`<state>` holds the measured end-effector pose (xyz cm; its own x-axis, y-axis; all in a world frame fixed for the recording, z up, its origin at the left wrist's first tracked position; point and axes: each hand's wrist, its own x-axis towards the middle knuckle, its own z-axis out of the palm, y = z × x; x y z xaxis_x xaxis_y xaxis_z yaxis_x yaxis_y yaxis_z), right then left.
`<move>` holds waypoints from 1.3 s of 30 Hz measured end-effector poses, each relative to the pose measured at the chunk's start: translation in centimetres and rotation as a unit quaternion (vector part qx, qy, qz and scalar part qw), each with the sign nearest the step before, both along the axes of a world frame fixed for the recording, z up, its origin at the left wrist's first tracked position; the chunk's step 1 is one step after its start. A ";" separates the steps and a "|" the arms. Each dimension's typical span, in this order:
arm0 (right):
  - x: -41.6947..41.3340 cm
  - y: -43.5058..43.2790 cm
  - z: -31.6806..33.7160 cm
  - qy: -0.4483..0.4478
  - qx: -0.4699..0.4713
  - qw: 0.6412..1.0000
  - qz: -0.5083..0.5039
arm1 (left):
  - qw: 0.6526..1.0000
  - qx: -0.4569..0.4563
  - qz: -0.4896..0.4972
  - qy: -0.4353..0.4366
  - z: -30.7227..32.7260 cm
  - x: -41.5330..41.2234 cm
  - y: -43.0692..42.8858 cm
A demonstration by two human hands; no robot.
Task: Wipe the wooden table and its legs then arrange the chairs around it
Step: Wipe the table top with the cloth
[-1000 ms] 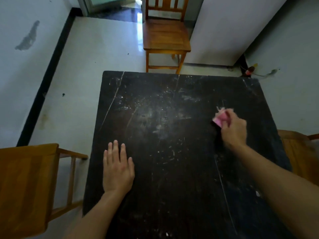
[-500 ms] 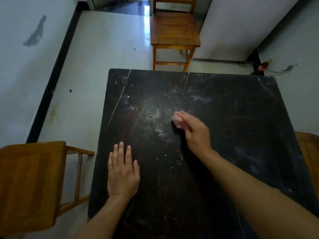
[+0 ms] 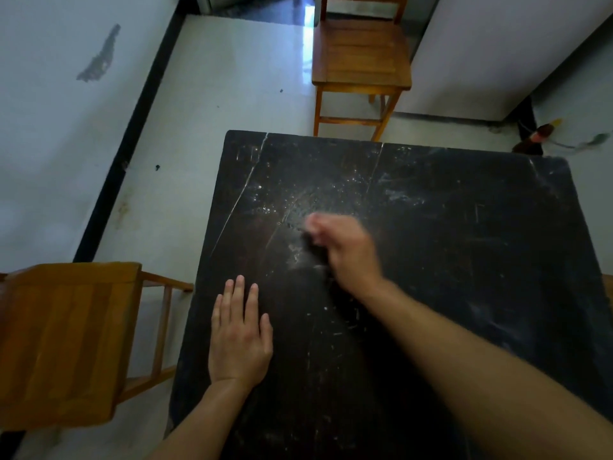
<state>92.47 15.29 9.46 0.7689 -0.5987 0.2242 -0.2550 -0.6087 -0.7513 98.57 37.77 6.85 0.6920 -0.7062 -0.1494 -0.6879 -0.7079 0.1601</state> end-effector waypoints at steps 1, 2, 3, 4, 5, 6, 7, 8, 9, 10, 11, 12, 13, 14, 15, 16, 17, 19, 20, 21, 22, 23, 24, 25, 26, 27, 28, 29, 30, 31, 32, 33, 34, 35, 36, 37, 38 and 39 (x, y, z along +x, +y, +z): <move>-0.9 -2.6 0.6 -0.020 0.019 0.998 -0.053 | 1.000 -0.002 -0.001 -0.001 0.0 0.1 -0.1; -2.1 -5.6 1.1 -0.016 0.032 0.993 -0.112 | 1.000 -0.004 -0.002 -0.003 0.0 0.1 -0.1; -3.5 -8.9 1.3 0.016 0.030 0.985 -0.171 | 1.000 -0.006 -0.002 -0.004 -0.1 0.1 -0.1; -5.1 -11.8 1.4 0.078 0.024 0.971 -0.226 | 1.000 -0.007 -0.003 -0.003 -0.1 0.1 0.0; -6.4 -14.0 1.1 0.157 0.012 0.950 -0.269 | 1.000 -0.009 -0.003 -0.001 -0.2 0.0 0.1; -6.9 -15.0 0.7 0.233 -0.006 0.926 -0.297 | 1.000 -0.012 -0.001 0.000 -0.2 0.0 0.1; -6.4 -14.8 0.1 0.278 -0.033 0.910 -0.306 | 1.000 -0.014 0.003 0.001 -0.2 0.0 0.0; -5.2 -13.4 -0.5 0.284 -0.070 0.910 -0.295 | 1.000 -0.013 0.004 0.003 -0.3 0.0 0.0; -3.6 -11.3 -1.5 0.254 -0.105 0.926 -0.260 | 1.000 -0.011 0.005 0.006 -0.3 0.0 -0.1; -1.5 -8.8 -2.0 0.208 -0.128 0.949 -0.199 | 1.000 -0.010 0.004 0.007 -0.3 0.1 -0.1; 0.7 -6.5 -2.5 0.167 -0.131 0.969 -0.125 | 1.000 -0.008 0.005 0.007 -0.3 0.1 -0.2; 2.5 -4.4 -2.8 0.137 -0.120 0.982 -0.051 | 1.000 -0.002 0.004 0.007 -0.2 0.1 -0.2; 3.8 -2.7 -2.7 0.121 -0.100 0.988 0.015 | 1.000 0.003 0.002 0.009 -0.1 0.0 -0.2; 4.6 -2.0 -2.5 0.102 -0.074 0.990 0.060 | 1.000 0.006 0.001 0.011 0.1 0.0 -0.3; 4.8 -2.3 -2.0 0.077 -0.038 0.993 0.078 | 1.000 0.004 0.002 0.012 0.2 0.0 -0.3; 4.6 -3.3 -1.0 0.058 0.011 0.996 0.063 | 1.000 0.002 0.003 0.013 0.3 0.0 -0.3; 4.0 -4.9 -0.2 0.043 0.035 0.998 0.025 | 1.000 0.000 0.003 0.015 0.4 0.1 -0.4; 1.9 -10.0 1.2 0.049 0.002 0.993 -0.110 | 1.000 -0.006 0.005 0.015 0.4 0.3 -0.5; 0.5 -13.2 1.6 0.077 -0.009 0.977 -0.197 | 1.000 -0.006 0.004 0.015 0.2 0.3 -0.4; -0.8 -15.9 1.8 0.111 0.000 0.954 -0.278 | 1.000 -0.006 0.002 0.017 0.2 0.2 -0.3; -1.5 -18.0 1.7 0.143 0.022 0.927 -0.347 | 1.000 -0.006 0.002 0.018 0.1 0.1 -0.2; -1.5 -18.9 1.3 0.170 0.028 0.908 -0.383 | 1.000 -0.007 0.003 0.018 0.1 0.1 -0.1; -0.8 -18.4 0.9 0.183 0.037 0.907 -0.377 | 1.000 -0.007 0.005 0.020 0.1 0.1 -0.1; 0.6 -16.9 0.4 0.171 0.042 0.924 -0.339 | 1.000 -0.007 0.005 0.023 0.1 0.2 -0.1; 2.4 -14.6 0.2 0.139 0.053 0.944 -0.293 | 1.000 -0.009 0.006 0.026 0.1 0.2 -0.2; 4.2 -11.9 -0.5 0.125 0.036 0.965 -0.230 | 1.000 -0.011 0.007 0.028 0.1 0.2 -0.2; 5.7 -9.3 -0.9 0.121 0.013 0.981 -0.154 | 0.999 -0.010 0.009 0.030 0.2 0.2 -0.3; 7.0 -7.0 -0.8 0.141 -0.007 0.987 -0.080 | 0.999 -0.006 0.011 0.031 0.2 0.2 -0.3; 7.8 -5.7 -0.6 0.148 -0.003 0.989 -0.013 | 0.999 -0.003 0.012 0.031 0.3 0.1 -0.4; 8.0 -5.3 0.0 0.130 0.000 0.990 0.046 | 0.999 -0.002 0.015 0.031 0.4 0.0 -0.4; 7.6 -6.4 0.5 0.093 0.037 0.994 0.047 | 0.999 -0.003 0.016 0.030 0.5 0.0 -0.4; 6.5 -8.0 1.2 0.065 0.011 0.998 0.017 | 0.999 -0.006 0.017 0.030 0.5 0.0 -0.5; 5.2 -10.1 2.3 0.062 -0.013 0.996 -0.056 | 0.999 -0.008 0.016 0.028 0.5 0.1 -0.5; 3.6 -12.7 2.7 0.092 -0.052 0.987 -0.119 | 0.999 -0.011 0.016 0.026 0.5 0.1 -0.6; 2.1 -15.3 3.2 0.116 -0.043 0.975 -0.186 | 0.999 -0.011 0.016 0.025 0.4 0.1 -0.5; 0.7 -17.8 2.8 0.126 -0.008 0.954 -0.273 | 0.999 -0.012 0.016 0.027 0.4 0.1 -0.5; -0.1 -19.4 3.0 0.131 0.020 0.928 -0.347 | 0.999 -0.012 0.016 0.028 0.3 0.1 -0.5; -0.3 -20.5 2.1 0.154 0.036 0.908 -0.388 | 0.999 -0.012 0.016 0.028 0.3 0.0 -0.5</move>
<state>92.16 -5.18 11.54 0.1283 -0.9917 0.0089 -0.7915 -0.1078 -0.6015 98.60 37.31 7.11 0.7056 -0.6875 -0.1715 -0.6543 -0.7251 0.2148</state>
